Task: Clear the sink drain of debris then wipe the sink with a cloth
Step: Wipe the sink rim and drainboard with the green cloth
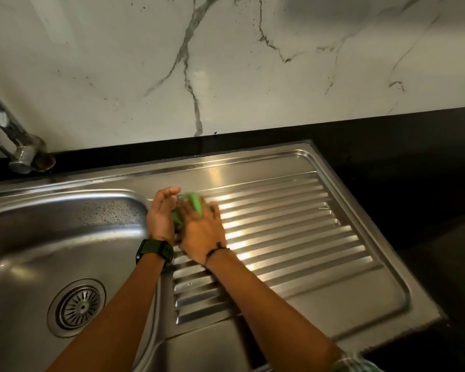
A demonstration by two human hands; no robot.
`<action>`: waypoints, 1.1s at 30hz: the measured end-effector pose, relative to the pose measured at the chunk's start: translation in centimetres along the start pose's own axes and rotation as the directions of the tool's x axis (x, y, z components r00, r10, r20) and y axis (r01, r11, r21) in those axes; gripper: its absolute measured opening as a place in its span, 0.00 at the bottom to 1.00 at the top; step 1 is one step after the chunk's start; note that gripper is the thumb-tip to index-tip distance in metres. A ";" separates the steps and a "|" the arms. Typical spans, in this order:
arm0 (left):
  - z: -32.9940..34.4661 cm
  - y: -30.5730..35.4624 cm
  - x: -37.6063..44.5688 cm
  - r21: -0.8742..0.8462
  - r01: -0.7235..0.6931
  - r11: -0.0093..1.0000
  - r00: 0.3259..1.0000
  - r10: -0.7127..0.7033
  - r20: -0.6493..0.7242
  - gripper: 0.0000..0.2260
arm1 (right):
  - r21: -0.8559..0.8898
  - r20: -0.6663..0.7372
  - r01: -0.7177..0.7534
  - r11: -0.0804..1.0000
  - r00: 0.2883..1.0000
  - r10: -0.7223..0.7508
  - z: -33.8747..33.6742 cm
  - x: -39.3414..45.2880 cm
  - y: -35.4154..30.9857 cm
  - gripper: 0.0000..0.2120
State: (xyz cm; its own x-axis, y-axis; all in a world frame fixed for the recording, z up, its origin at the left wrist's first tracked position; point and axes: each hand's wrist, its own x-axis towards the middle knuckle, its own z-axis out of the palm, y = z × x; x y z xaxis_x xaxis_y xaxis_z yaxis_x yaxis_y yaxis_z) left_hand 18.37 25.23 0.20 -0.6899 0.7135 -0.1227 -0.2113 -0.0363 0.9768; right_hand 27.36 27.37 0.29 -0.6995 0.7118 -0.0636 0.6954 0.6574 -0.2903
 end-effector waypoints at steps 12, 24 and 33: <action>-1.3 -1.2 -1.1 0.026 -0.099 0.995 0.995 0.099 0.008 0.13 | -0.140 -0.108 -0.287 0.948 0.956 0.273 -4.8 -4.2 17.1 0.23; -0.4 -0.9 -1.0 0.030 -0.076 0.997 0.995 0.074 0.068 0.08 | 0.001 -0.151 -0.331 0.944 0.933 0.327 -3.5 -3.7 11.3 0.25; -0.9 -0.9 -1.1 0.129 -0.087 0.988 0.995 0.081 0.052 0.14 | -0.077 0.002 0.161 0.984 0.987 -0.162 -0.1 -1.7 1.0 0.26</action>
State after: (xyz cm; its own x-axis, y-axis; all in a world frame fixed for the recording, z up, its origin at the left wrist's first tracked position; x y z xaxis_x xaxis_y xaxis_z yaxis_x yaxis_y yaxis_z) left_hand 18.72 23.83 -0.74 -0.6675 0.7438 -0.0341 -0.0591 -0.0073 0.9982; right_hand 29.25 26.88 0.20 -0.8030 0.5957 -0.0177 0.5840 0.7807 -0.2224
